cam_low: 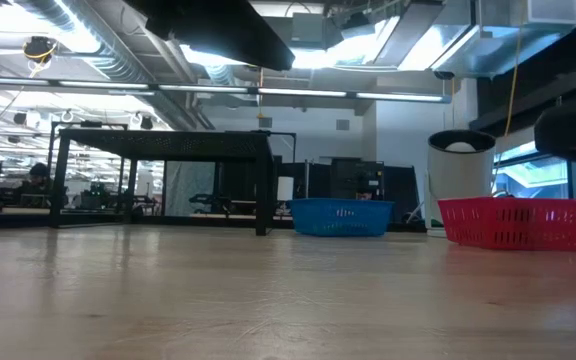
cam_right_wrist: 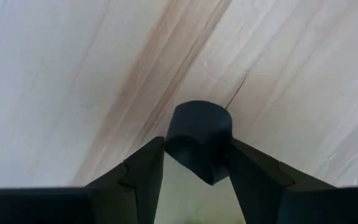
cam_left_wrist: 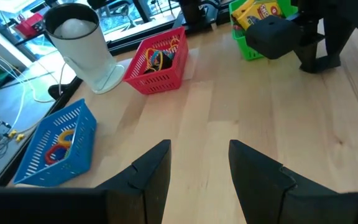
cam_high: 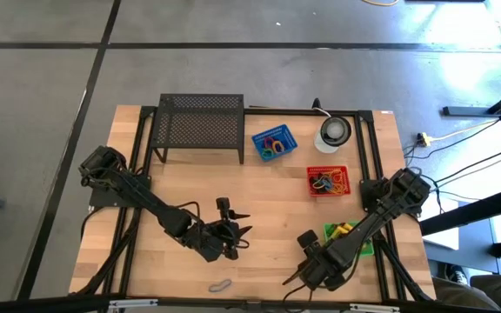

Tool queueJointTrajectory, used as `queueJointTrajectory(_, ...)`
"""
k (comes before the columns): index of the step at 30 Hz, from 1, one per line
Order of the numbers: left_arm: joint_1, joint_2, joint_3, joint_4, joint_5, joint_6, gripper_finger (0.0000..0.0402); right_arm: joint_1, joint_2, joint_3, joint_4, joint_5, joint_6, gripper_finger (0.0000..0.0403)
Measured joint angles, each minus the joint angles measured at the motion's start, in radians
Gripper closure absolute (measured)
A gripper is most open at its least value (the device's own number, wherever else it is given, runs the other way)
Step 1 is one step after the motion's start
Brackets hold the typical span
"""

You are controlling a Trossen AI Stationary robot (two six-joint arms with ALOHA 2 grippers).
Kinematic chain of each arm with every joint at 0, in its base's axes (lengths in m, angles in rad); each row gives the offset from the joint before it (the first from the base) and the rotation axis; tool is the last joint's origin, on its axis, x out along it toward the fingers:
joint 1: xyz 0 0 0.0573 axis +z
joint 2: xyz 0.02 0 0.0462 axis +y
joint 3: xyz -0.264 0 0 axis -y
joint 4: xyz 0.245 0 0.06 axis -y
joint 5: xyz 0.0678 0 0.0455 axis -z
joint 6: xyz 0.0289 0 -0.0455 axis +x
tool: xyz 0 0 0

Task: Pick & Place Office Desk Supplies
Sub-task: Put the black arm band into the red bin

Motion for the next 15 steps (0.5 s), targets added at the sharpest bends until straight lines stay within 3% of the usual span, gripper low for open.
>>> queueJointTrajectory(7,0.0,0.0,0.0,0.0,0.0,-0.021,0.0245,0.0,0.001,0.0,0.003,0.021,0.022,0.0264)
queueJointTrajectory(11,0.002,0.0,0.0,0.0,0.0,-0.022,0.0245,0.009,0.002,0.001,0.015,0.039,0.035,0.0322)
queueJointTrajectory(15,0.002,0.0,0.0,0.0,0.0,-0.022,0.0245,0.019,0.002,0.002,0.022,0.088,0.151,0.0388)
